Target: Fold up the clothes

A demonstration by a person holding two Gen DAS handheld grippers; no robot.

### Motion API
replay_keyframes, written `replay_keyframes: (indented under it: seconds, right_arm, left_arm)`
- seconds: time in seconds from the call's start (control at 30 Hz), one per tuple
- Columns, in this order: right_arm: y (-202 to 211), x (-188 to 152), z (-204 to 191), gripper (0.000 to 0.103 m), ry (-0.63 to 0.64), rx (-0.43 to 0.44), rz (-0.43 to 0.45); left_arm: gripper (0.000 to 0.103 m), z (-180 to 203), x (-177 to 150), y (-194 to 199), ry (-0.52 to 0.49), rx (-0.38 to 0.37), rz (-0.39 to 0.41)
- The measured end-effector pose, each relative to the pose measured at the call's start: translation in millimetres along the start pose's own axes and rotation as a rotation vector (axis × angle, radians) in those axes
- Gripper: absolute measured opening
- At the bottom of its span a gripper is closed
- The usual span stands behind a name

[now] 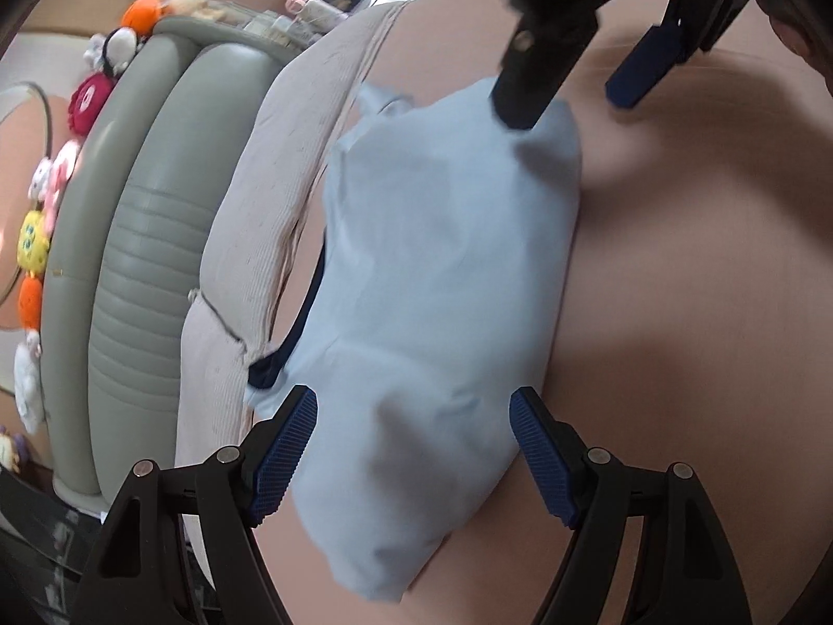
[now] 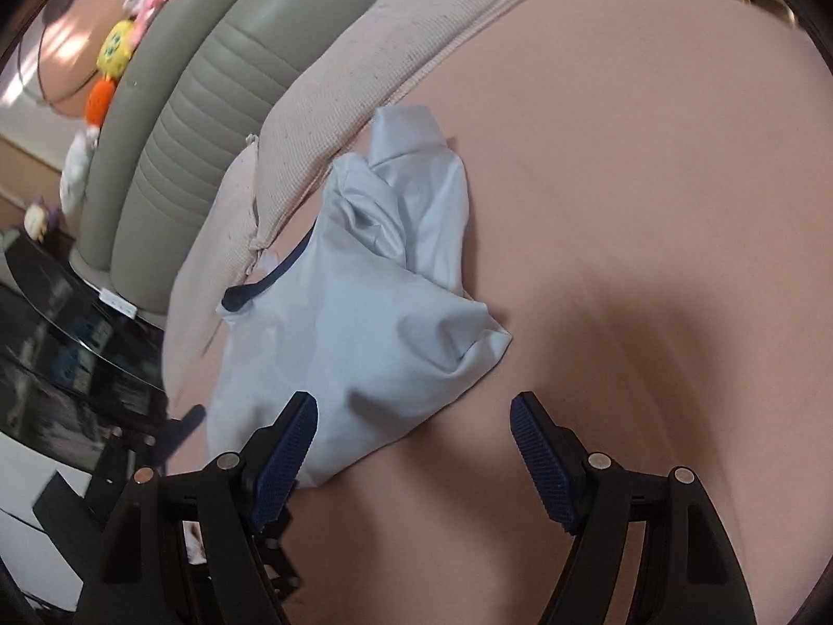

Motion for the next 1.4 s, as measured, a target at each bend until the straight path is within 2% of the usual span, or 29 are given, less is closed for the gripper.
replay_keyframes:
  seconds: [0.1, 0.27, 0.43, 0.73, 0.93, 0.97, 1.03, 1.1, 1.4]
  right_arm:
    - [-9, -1, 6, 0.077, -0.064, 0.048, -0.036]
    - [-15, 2, 10, 0.078, -0.122, 0.097, -0.023]
    - [-25, 9, 14, 0.08, -0.233, 0.199, -0.013]
    - [-21, 15, 23, 0.08, -0.296, 0.27, -0.007]
    - [-22, 19, 24, 0.08, -0.31, 0.278, 0.006]
    - [-23, 19, 24, 0.08, -0.314, 0.272, 0.004]
    - [-24, 20, 24, 0.08, -0.325, 0.265, 0.005]
    - [-23, 20, 25, 0.08, -0.341, 0.261, 0.015]
    - [-31, 17, 33, 0.081, -0.397, 0.23, 0.056]
  left_arm:
    - [0.076, 9, 10, -6, -0.019, -0.012, -0.005]
    - [0.076, 17, 23, -18, -0.023, -0.027, -0.028]
    - [0.076, 22, 41, -22, -0.022, -0.024, -0.022]
    - [0.076, 24, 63, -31, -0.009, -0.013, -0.025]
    - [0.077, 25, 65, -34, -0.025, 0.004, -0.027]
    - [0.08, 24, 65, -36, -0.023, 0.013, -0.028]
    - [0.096, 21, 66, -40, -0.025, 0.05, -0.022]
    - [0.103, 17, 68, -43, -0.029, 0.079, -0.016]
    - [0.103, 11, 67, -56, -0.018, 0.01, -0.034]
Point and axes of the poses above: each gripper's, at about its wrist camera, not at the fingertips, and y roughly against the way its jaws point, z to its right, x to its top, the point moved 6 cm from there along -y, roughly the way its jaws point, and after that the axes turned 5 degrees about x, right-handed, at the moved point
